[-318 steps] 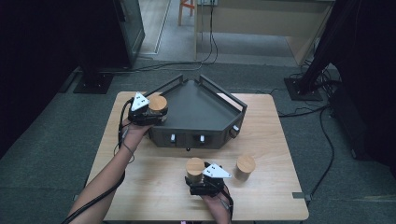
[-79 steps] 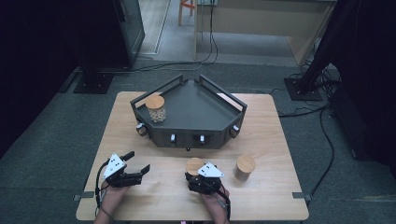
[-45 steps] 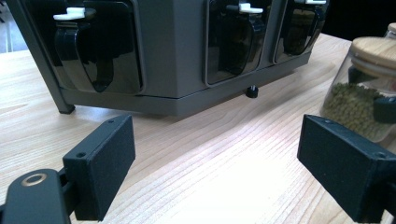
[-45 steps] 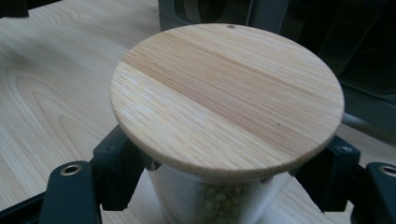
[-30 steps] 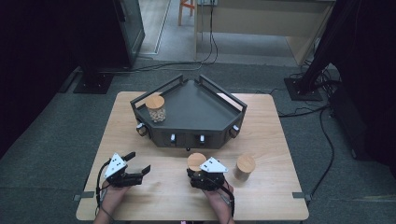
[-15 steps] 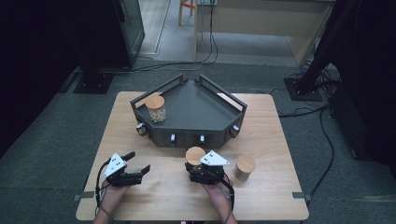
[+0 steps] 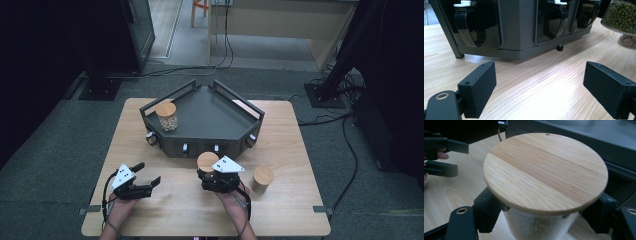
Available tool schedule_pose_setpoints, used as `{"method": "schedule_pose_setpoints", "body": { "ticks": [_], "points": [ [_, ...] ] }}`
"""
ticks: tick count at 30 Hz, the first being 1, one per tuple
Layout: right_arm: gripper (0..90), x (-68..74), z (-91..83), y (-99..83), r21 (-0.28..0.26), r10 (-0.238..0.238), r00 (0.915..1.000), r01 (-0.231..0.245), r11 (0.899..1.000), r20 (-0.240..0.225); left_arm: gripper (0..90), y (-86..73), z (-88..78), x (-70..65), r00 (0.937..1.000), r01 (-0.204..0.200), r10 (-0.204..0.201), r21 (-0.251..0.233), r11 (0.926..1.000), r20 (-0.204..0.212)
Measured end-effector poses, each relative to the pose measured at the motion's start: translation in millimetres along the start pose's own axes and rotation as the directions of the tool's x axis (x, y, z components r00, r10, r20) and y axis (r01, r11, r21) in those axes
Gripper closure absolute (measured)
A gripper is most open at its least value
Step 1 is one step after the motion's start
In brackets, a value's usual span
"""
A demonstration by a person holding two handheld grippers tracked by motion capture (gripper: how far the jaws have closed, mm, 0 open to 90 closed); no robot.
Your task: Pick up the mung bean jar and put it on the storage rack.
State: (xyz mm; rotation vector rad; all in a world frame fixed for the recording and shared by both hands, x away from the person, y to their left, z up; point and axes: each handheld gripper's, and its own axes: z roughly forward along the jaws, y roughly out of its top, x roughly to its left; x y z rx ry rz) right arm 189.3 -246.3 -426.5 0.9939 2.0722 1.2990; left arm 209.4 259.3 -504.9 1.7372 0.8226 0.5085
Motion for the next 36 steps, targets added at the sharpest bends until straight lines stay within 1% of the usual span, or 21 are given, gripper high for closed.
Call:
{"method": "schedule_pose_setpoints", "body": {
  "ticks": [6, 8, 17, 20, 31, 36],
  "points": [
    [25.1, -1.9, -0.8, 4.6, -0.004, -0.003, 1.0, 0.003, 1.0, 0.004, 10.8, 0.6, 2.7, 1.0, 0.9999, -0.002, 0.002, 0.005, 1.0, 0.012],
    [25.1, -3.3, -1.0, 6.2, -0.005, 0.004, 1.0, -0.004, 1.0, 0.002, 10.8, 1.2, 3.1, 0.9, 0.9999, -0.007, 0.007, 0.009, 0.9999, 0.013],
    [25.1, -5.6, -0.8, 16.3, -0.01, -0.005, 1.0, 0.005, 1.0, 0.004, 10.8, 1.8, 3.7, -0.8, 0.9999, -0.015, 0.015, 0.018, 0.9997, 0.007],
    [25.1, -5.6, 0.0, 20.8, -0.012, -0.016, 0.9998, 0.016, 1.0, 0.012, 10.8, 1.8, 3.6, -0.8, 0.9999, -0.014, 0.014, 0.017, 0.9997, 0.006],
    [25.1, -6.5, 0.9, 28.3, -0.031, -0.008, 0.9998, 0.009, 0.999, 0.019, 10.8, 2.5, 4.8, -0.6, 0.9998, -0.013, 0.013, 0.025, 0.9996, 0.015],
    [25.1, -7.9, 3.4, 35.9, -0.028, -0.017, 0.9995, 0.017, 0.999, 0.026, 10.8, 3.5, 6.2, -0.7, 0.9997, -0.019, 0.018, 0.036, 0.9992, 0.016]
  ]
}}
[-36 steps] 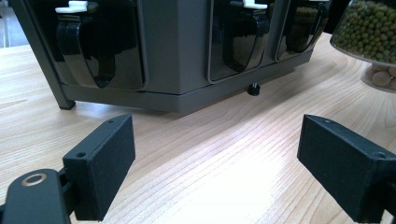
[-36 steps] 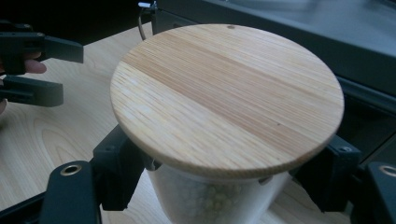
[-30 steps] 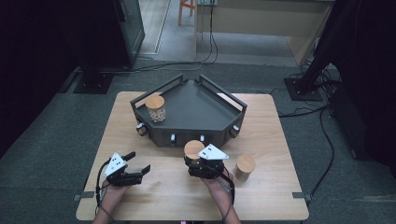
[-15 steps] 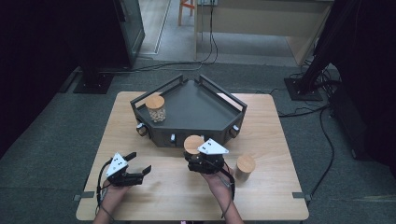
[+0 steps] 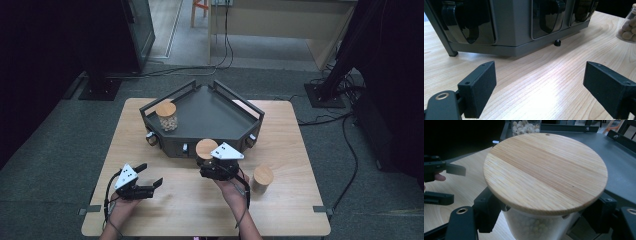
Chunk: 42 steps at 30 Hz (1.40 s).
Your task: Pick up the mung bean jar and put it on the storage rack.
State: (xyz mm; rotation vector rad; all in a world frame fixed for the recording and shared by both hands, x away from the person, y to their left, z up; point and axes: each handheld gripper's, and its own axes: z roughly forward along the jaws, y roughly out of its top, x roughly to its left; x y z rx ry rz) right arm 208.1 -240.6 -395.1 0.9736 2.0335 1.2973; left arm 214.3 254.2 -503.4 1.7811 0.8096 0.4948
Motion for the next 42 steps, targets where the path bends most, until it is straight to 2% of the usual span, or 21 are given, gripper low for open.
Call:
{"method": "schedule_pose_setpoints", "body": {
  "ticks": [22, 32, 42],
  "points": [
    [25.1, -7.5, 5.6, 21.4, 0.0, -0.003, 0.9998, 0.003, 1.0, 0.018, 10.8, 1.5, 1.7, -0.3, 1.0, -0.004, 0.004, 0.017, 0.9998, 0.0],
    [25.1, -9.8, 10.7, 30.8, 0.005, -0.029, 0.9993, 0.029, 1.0, 0.025, 10.8, 1.9, 2.2, -0.2, 1.0, -0.005, 0.005, 0.02, 0.9998, 0.003],
    [25.1, -11.8, 16.6, 36.7, -0.002, -0.021, 0.9991, 0.022, 1.0, 0.035, 10.8, 1.9, 1.9, 0.4, 1.0, -0.004, 0.004, 0.02, 0.9998, 0.003]
  ]
}}
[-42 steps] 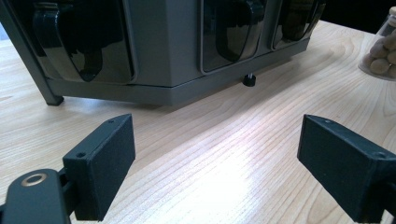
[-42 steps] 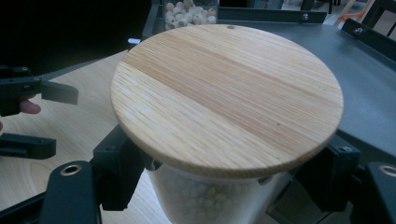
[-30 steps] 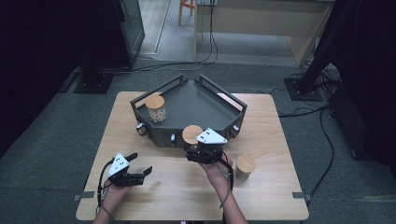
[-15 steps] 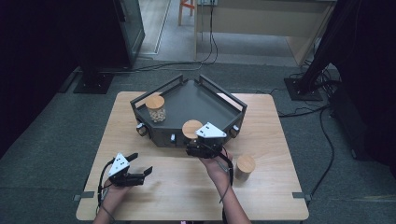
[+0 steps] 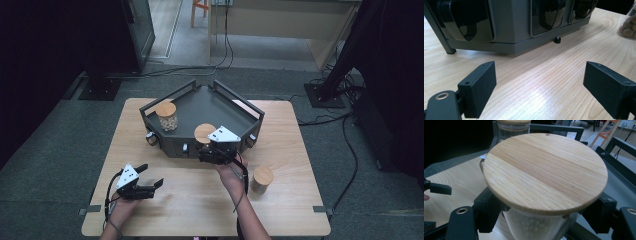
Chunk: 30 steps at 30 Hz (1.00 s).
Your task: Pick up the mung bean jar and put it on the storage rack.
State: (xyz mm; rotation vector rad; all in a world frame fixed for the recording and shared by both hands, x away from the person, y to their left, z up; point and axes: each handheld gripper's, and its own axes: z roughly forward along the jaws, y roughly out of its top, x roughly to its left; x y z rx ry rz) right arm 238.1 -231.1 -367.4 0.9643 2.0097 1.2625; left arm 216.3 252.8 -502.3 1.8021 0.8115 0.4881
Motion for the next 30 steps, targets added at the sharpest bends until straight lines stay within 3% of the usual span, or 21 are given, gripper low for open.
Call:
{"method": "schedule_pose_setpoints", "body": {
  "ticks": [18, 22, 30],
  "points": [
    [25.1, -3.3, 15.6, 8.5, -0.009, -0.014, 0.9998, 0.014, 1.0, 0.014, 10.9, -0.8, -0.2, 0.4, 1.0, 0.01, -0.01, -0.007, 0.9999, 0.001],
    [25.1, -2.7, 18.1, 4.9, -0.031, -0.045, 0.9987, 0.046, 0.998, 0.023, 10.9, -1.0, -0.5, 1.0, 0.9999, 0.01, -0.01, -0.008, 0.9999, 0.002],
    [25.1, -5.7, 26.5, 9.0, -0.022, -0.032, 0.9992, 0.033, 0.999, 0.025, 10.8, -1.0, -0.4, 1.0, 0.9999, 0.012, -0.012, -0.009, 0.9999, 0.002]
  ]
}}
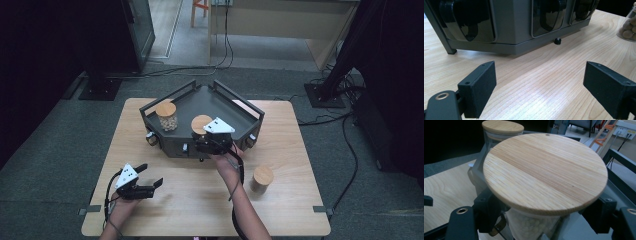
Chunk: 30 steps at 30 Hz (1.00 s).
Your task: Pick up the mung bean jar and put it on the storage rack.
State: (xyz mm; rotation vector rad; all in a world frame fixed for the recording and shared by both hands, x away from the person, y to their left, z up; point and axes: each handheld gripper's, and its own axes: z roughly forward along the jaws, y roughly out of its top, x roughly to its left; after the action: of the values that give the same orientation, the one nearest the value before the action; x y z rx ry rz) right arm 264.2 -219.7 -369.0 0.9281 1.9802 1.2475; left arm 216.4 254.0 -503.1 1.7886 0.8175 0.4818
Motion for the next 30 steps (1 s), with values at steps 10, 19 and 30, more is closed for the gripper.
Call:
{"method": "schedule_pose_setpoints", "body": {
  "ticks": [10, 19, 30],
  "points": [
    [25.1, -1.9, 10.3, 3.6, 0.005, 0.014, 0.9997, -0.014, 1.0, 0.02, 10.9, -0.1, 0.2, 0.3, 1.0, 0.002, -0.002, 0.0, 1.0, 0.0],
    [25.1, -5.4, 21.3, 0.8, -0.014, 0.074, 0.9969, -0.074, 0.997, 0.025, 10.9, -0.4, 0.0, 1.1, 1.0, 0.007, -0.007, -0.001, 1.0, 0.001],
    [25.1, -15.0, 31.7, 4.3, -0.002, 0.124, 0.9914, -0.124, 0.992, 0.04, 10.8, 0.2, 0.7, 1.3, 1.0, 0.005, -0.005, 0.006, 1.0, 0.003]
  ]
}}
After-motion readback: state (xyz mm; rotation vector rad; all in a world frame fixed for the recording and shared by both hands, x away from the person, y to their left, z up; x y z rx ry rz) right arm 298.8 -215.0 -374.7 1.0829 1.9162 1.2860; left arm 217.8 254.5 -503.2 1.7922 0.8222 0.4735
